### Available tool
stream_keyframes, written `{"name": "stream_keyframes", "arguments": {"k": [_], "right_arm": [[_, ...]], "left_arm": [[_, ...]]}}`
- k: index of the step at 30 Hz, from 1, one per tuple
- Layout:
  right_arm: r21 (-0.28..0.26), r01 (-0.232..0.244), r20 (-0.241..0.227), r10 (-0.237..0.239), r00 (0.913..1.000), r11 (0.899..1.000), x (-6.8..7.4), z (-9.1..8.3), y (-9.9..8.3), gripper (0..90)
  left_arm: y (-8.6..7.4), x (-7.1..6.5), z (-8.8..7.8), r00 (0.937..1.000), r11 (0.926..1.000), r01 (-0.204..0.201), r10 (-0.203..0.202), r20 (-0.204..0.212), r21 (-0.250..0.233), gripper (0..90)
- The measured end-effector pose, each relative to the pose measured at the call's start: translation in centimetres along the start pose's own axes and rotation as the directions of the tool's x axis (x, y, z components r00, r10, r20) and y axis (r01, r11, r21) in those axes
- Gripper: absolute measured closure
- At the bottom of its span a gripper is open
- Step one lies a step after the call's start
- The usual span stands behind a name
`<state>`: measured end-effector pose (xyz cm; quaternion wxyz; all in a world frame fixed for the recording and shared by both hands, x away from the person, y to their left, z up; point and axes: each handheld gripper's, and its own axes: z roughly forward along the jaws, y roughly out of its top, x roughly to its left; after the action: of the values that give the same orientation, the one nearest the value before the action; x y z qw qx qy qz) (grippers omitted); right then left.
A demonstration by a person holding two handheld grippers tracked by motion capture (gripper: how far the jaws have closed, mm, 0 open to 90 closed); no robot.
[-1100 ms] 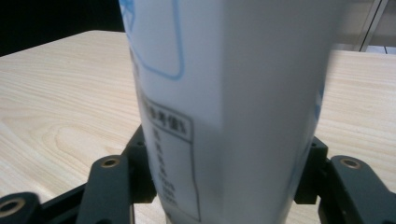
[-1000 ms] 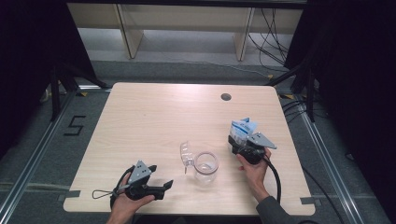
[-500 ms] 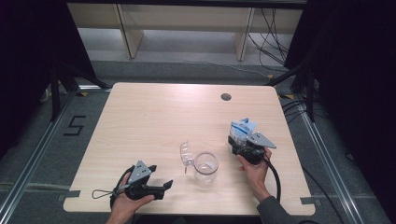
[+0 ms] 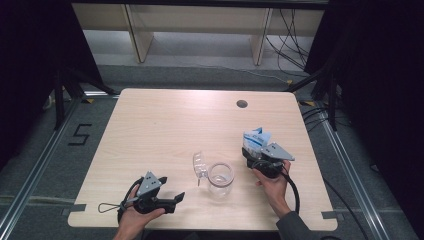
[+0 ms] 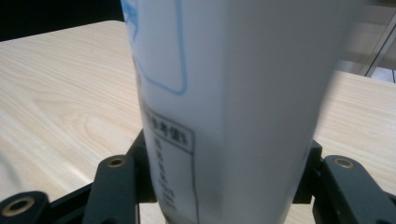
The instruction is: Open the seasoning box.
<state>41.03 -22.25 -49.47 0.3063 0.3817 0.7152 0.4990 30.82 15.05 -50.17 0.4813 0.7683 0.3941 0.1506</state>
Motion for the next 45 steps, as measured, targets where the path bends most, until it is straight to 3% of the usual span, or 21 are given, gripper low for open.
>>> {"name": "stream_keyframes", "arguments": {"k": [9, 10, 11, 12, 13, 15, 16, 20, 28, 32, 43, 45], "right_arm": [[0.006, 0.061, 0.003, -0.061, 0.9981, 0.998, 0.7, -2.1, 1.1, 45.5], [-0.01, 0.104, 0.001, -0.104, 0.9946, 0.995, 0.5, -2.3, 1.3, 45.5], [-0.008, 0.075, 0.002, -0.075, 0.9972, 0.997, 0.6, -2.6, 1.3, 45.5], [-0.02, 0.083, -0.015, -0.083, 0.9964, 0.996, 0.5, -2.9, 1.4, 45.6], [-0.012, 0.067, 0.001, -0.067, 0.9978, 0.998, 0.7, -3.2, 1.4, 45.6], [-0.014, 0.092, -0.009, -0.092, 0.9957, 0.996, 0.5, -3.4, 1.5, 45.6], [-0.017, 0.131, 0.006, -0.13, 0.9914, 0.991, 0.5, -3.6, 1.6, 45.6], [-0.018, 0.125, 0.008, -0.124, 0.9922, 0.992, 0.5, -4.5, 1.7, 45.6], [0.008, 0.193, 0.019, -0.194, 0.9809, 0.981, 1.1, -6.0, 1.8, 45.7], [0.003, 0.232, 0.026, -0.232, 0.9723, 0.973, 1.3, -6.3, 1.8, 45.8], [0.015, 0.287, 0.038, -0.287, 0.9571, 0.958, 2.2, -6.5, 1.9, 45.9], [0.021, 0.314, 0.037, -0.314, 0.9486, 0.949, 2.3, -6.5, 2.0, 45.9]], "left_arm": [[0.0, 0.1, 0.2, 1.0, 1.0, 0.005, -0.005, 0.004, 0.0, 15.7], [0.0, 0.1, 0.2, 1.0, 1.0, 0.001, -0.001, 0.004, 0.003, 15.7], [0.0, 0.1, 0.2, 0.9999, 0.9999, -0.011, 0.011, 0.005, 0.004, 15.7], [0.0, 0.1, 0.2, 1.0, 1.0, -0.008, 0.008, 0.002, 0.004, 15.7], [0.0, 0.1, 0.2, 1.0, 0.9999, -0.006, 0.006, -0.002, 0.009, 15.7], [0.0, 0.1, 0.2, 1.0, 1.0, -0.004, 0.004, -0.003, 0.004, 15.7], [0.0, 0.1, 0.2, 0.9999, 1.0, -0.009, 0.009, -0.005, 0.004, 15.7], [0.0, 0.1, 0.2, 1.0, 1.0, 0.003, -0.003, -0.006, 0.007, 15.7], [0.0, 0.1, 0.2, 0.9999, 0.9999, -0.013, 0.013, -0.007, 0.007, 15.7], [0.0, 0.1, 0.2, 1.0, 1.0, 0.001, -0.001, -0.006, 0.006, 15.7], [0.0, 0.1, 0.2, 0.9999, 0.9999, -0.011, 0.011, -0.005, 0.003, 15.7], [0.0, 0.1, 0.2, 0.9999, 0.9999, -0.013, 0.013, 0.002, 0.003, 15.7]]}}
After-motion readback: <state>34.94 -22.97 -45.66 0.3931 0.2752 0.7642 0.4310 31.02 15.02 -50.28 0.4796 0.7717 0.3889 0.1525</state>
